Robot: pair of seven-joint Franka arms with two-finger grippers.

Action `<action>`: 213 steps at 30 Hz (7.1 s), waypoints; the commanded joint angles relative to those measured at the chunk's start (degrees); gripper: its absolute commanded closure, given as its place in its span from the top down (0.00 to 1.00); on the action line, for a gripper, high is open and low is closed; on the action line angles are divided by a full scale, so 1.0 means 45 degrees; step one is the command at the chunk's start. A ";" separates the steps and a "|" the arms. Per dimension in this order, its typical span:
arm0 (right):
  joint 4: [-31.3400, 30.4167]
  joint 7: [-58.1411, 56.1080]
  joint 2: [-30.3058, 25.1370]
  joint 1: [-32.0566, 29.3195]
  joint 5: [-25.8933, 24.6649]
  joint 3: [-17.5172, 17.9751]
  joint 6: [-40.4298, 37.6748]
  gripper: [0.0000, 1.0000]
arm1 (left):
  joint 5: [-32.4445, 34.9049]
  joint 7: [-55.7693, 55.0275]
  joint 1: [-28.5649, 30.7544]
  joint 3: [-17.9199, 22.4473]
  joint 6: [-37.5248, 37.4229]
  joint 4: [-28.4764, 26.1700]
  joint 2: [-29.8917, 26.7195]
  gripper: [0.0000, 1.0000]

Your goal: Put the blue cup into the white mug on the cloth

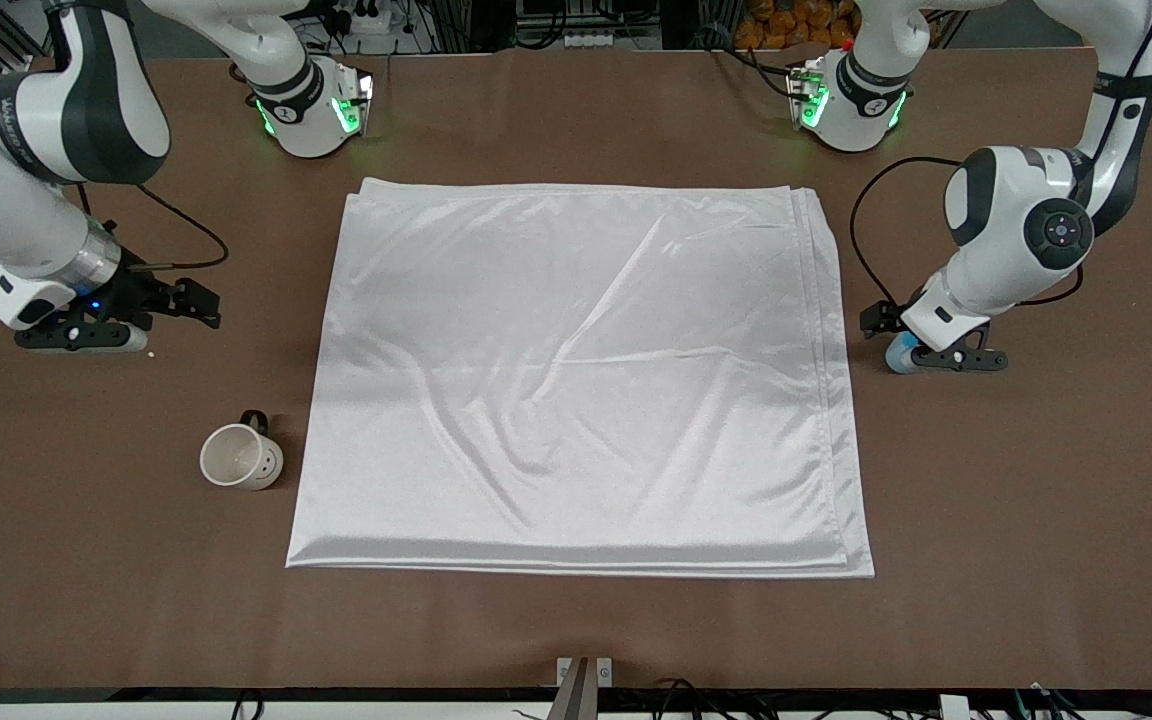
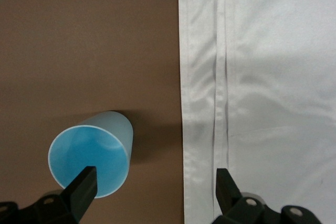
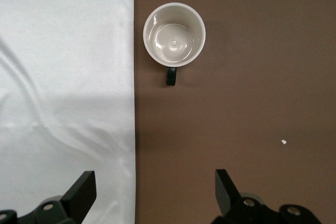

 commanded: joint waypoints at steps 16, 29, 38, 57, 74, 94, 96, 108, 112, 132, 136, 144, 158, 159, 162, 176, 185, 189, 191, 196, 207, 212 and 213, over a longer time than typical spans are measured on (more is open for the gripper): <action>-0.1681 -0.0003 0.1903 -0.0220 -0.0108 0.0061 0.4630 1.00 | 0.0230 -0.0269 0.0285 -0.0063 0.1382 -0.0491 0.1030 0.98; -0.1213 -0.0022 0.3856 -0.0279 -0.0147 0.0061 0.6644 0.96 | 0.0444 -0.0250 0.0421 -0.0024 0.1519 -0.0589 0.1303 0.92; -0.0393 -0.0334 0.4716 -0.0337 -0.0147 0.0061 0.6645 0.95 | 0.1148 -0.0250 0.0636 -0.0024 0.1519 -0.0589 0.1401 0.77; 0.0741 -0.0393 0.6044 -0.0396 -0.0127 0.0080 0.6937 0.86 | 0.1167 -0.0230 0.0636 0.0015 0.1519 -0.0374 0.1206 0.00; 0.0975 -0.0784 0.6123 -0.0357 -0.0147 0.0100 0.6918 0.07 | 0.1167 -0.0230 0.0636 0.0015 0.1382 0.0367 0.0659 0.00; 0.2048 -0.1019 0.5596 -0.0279 -0.0088 0.0647 0.5260 0.00 | 0.1167 -0.0308 0.0480 -0.0277 -0.2639 0.3356 -0.0824 0.00; 0.2322 -0.0999 0.5557 -0.0279 -0.0049 0.0744 0.4772 0.00 | 0.1167 -0.0405 0.0500 -0.0492 -0.2894 0.3357 -0.1097 0.00; 0.4178 -0.0415 0.5459 0.0657 -0.0010 0.1018 0.1665 0.00 | 0.1167 -0.0992 0.0597 -0.1274 -0.3345 0.3357 -0.1860 0.00; 0.4549 0.0775 0.5459 0.1399 -0.0010 0.1018 0.1352 0.00 | 0.1167 -0.1011 0.0597 -0.1333 -0.3345 0.3434 -0.1860 0.00; 0.5721 0.7534 0.6259 0.5638 -0.0010 0.0979 0.1527 0.00 | 0.1167 -0.1011 0.0578 -0.1352 -0.3364 0.3552 -0.1860 0.00; 0.6228 0.8666 0.6766 0.6380 -0.0088 0.0979 0.1586 0.00 | 0.1167 -0.1031 0.0558 -0.1352 -0.3364 0.3552 -0.1860 0.00; 0.6815 0.9858 0.7646 0.7376 -0.0225 0.0959 0.1898 0.00 | 0.1167 -0.1050 0.0519 -0.1352 -0.3364 0.3532 -0.1860 0.00; 0.7752 1.1539 0.8856 0.8861 -0.0673 0.0881 0.2387 0.00 | 0.1148 -0.1578 0.0480 -0.1762 -0.3364 0.3532 -0.1763 0.00; 0.7888 1.1772 0.8993 0.8939 -0.0771 0.0862 0.2387 0.00 | 0.1090 -0.1578 0.0480 -0.1762 -0.3364 0.3532 -0.1763 0.00; 0.8123 1.2514 0.9267 0.9096 -0.1297 0.0881 0.2387 0.00 | 0.1011 -0.1558 0.0461 -0.1762 -0.3345 0.3552 -0.1724 0.00; 0.8143 1.3513 0.9677 0.9526 -0.1709 0.0881 0.3050 0.02 | 0.0972 -0.1558 0.0402 -0.2329 -0.3345 0.4059 -0.1178 0.00; 0.8182 1.3513 0.9483 0.9429 -0.1651 0.0881 0.2914 1.00 | 0.0484 -0.1617 0.0324 -0.2446 -0.3345 0.4411 -0.0748 0.00; 0.8202 1.3474 0.9249 0.9292 -0.1573 0.0881 0.2817 1.00 | -0.0217 -0.1695 0.0246 -0.2601 -0.3345 0.4957 -0.0202 0.00; 0.8202 1.3454 0.8879 0.9253 -0.1573 0.0881 0.2506 1.00 | -0.0453 -0.1772 0.0246 -0.2913 -0.3345 0.5288 0.0110 0.00; 0.8202 1.3259 0.7746 0.9019 -0.1573 0.0881 0.1023 1.00 | -0.0473 -0.2454 0.0246 -0.3480 -0.3345 0.5895 0.0678 0.00; 0.8202 1.0685 0.5247 0.7399 -0.1456 0.0959 -0.2219 1.00 | 0.0403 -0.6299 -0.0182 -0.5238 -0.3345 0.8237 0.2962 0.00; 0.8202 0.8868 0.4328 0.6618 -0.1456 0.0901 -0.3588 1.00 | 0.1225 -0.8176 -0.0808 -0.5590 -0.3345 0.9096 0.4055 0.00; 0.8202 0.8497 0.4133 0.6326 -0.1456 0.0901 -0.3725 1.00 | 0.1361 -0.8489 -0.0964 -0.5649 -0.3345 0.9389 0.4309 0.00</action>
